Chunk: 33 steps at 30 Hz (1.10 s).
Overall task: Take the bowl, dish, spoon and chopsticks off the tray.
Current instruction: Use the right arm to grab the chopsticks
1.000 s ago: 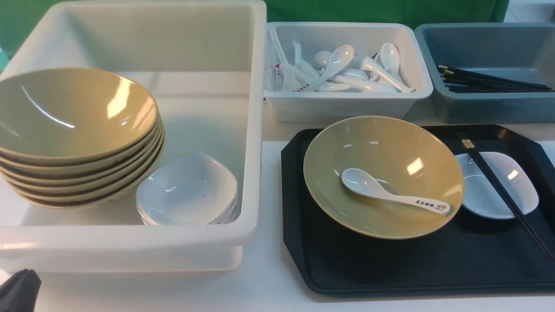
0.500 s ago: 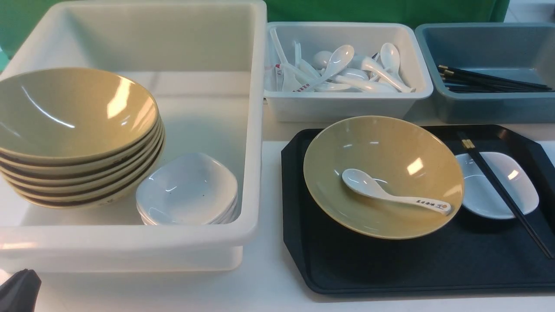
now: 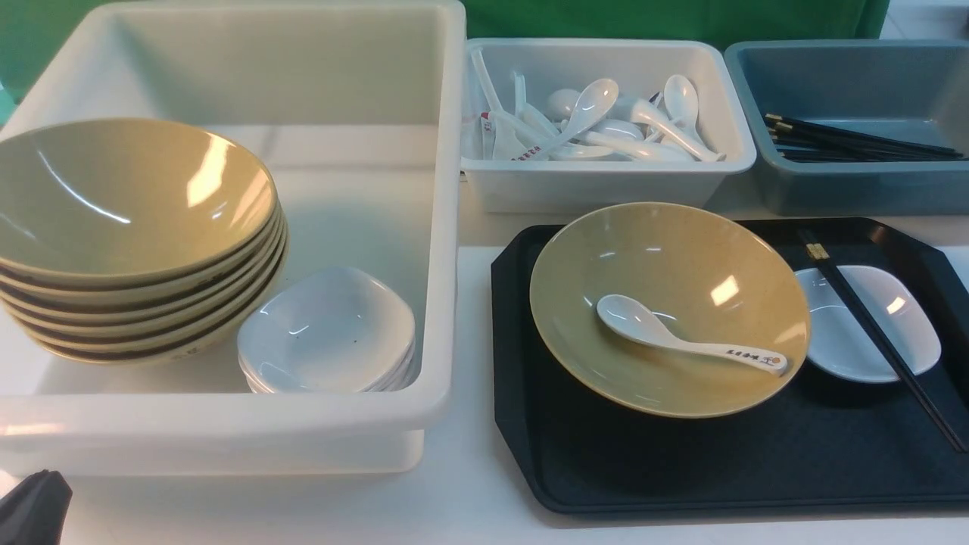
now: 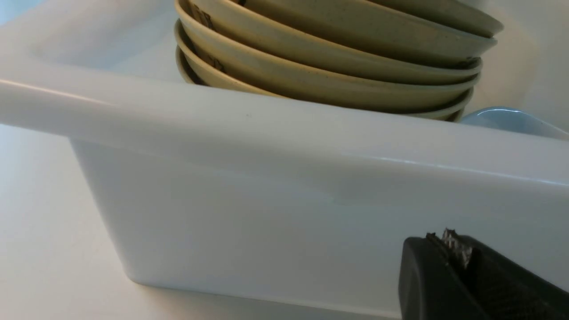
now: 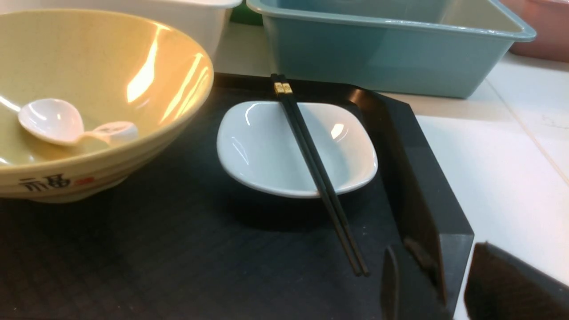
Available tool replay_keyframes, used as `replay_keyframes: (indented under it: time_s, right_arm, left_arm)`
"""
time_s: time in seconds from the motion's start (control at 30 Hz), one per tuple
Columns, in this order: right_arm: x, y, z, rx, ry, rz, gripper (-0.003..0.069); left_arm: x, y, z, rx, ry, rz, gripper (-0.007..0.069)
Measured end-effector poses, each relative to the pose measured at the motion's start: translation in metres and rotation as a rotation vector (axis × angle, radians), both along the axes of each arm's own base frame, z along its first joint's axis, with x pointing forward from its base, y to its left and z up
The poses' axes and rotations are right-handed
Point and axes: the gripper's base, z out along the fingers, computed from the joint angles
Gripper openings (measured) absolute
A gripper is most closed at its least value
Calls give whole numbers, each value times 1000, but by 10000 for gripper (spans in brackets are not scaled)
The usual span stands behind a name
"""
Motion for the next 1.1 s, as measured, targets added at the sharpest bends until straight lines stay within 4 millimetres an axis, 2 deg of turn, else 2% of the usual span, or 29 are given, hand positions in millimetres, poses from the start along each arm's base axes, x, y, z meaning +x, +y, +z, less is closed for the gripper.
replay_keyframes:
  time_s: [0.9,1.03,1.1]
  right_arm:
    - [0,0,1,21,-8,-5,237]
    - [0,0,1,145,-21,-37,237]
    - [0,0,1,366,-46,-90,237]
  left_arm:
    - [0,0,0,5,0,1,-11]
    - [0,-2,0,-83,-3,3,-11]
    - [0,-5,1,-301,-9,12,-11]
